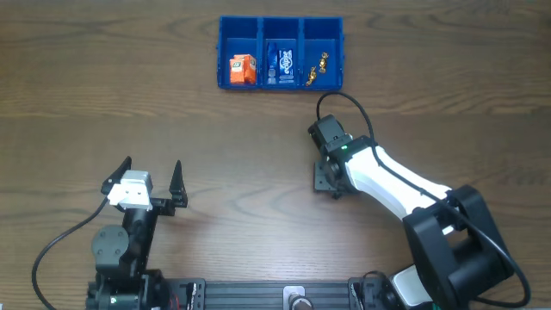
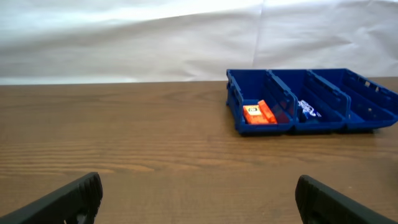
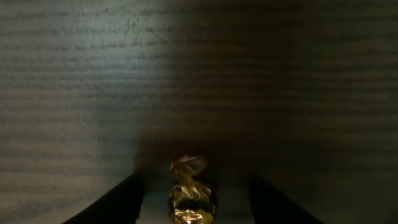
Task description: Sort Candies Into Trays
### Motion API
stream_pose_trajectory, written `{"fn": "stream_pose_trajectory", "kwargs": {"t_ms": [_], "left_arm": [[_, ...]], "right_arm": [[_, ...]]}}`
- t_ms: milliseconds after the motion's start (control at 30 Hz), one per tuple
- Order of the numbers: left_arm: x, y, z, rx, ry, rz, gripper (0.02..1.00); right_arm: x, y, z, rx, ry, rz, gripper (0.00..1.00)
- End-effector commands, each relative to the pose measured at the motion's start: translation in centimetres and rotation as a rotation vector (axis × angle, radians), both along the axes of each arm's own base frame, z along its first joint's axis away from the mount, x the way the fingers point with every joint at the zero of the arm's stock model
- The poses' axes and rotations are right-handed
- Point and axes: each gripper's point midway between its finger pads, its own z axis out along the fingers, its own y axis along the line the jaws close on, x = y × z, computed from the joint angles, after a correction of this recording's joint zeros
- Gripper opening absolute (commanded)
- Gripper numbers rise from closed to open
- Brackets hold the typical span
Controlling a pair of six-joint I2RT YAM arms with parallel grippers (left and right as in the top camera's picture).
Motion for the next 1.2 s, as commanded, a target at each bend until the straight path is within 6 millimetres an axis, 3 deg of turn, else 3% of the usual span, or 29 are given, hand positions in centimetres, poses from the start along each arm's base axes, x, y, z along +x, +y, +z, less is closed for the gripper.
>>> {"fn": "stream_pose_trajectory", "kwargs": {"t_ms": [33,67,167,367,467,567,733,867,1033,1200], "left_arm": [[-0.1,-0.3,-1.6,0.005,0.045,-0.020,0.996],[-0.1,-0.3,-1.6,0.005,0.045,-0.020,0.996],[-0.1,-0.3,-1.6,0.005,0.045,-0.020,0.998],[-0.1,-0.3,-1.6,0.005,0.045,-0.020,0.998],[-0.1,-0.3,-1.6,0.005,0.045,-0.020,0.998],[-0.1,-0.3,-1.6,0.005,0.045,-0.020,0.996],[-0.1,-0.3,-1.6,0.005,0.045,-0.020,0.998],[-0.1,-0.3,-1.6,0.005,0.045,-0.020,0.996],[-0.1,-0.3,-1.6,0.005,0.045,-0.020,0.998],[-0.1,-0.3,-1.6,0.005,0.045,-0.020,0.998]], "right_arm": [[-0.9,-0.2,-1.7,-0.024,0.055,-0.021,0.384],[-1.0,-0.2,-1.8,-0.024,0.057,-0.021,0.288],[-1.1,-0.2,-1.8,-0.023,0.062,-0.021,0.156],[-0.7,0.0,-1.3,-0.018,0.051,-0.020,0.137],[0.9,0.8,0.9,0.007,-0.006,-0.010,0.134],[3.5,1.9,4.9,0.027,-0.084,0.050,0.134],[9.4,0.7,13.5,-0.030,-0.214,0.043,0.139],[14.9,0.1,18.1,-0.019,-0.321,0.041,0.143],[21.6,-0.2,18.8,-0.026,-0.405,0.030,0.130],[26.9,0.2,15.5,-0.017,-0.442,0.002,0.130]]}}
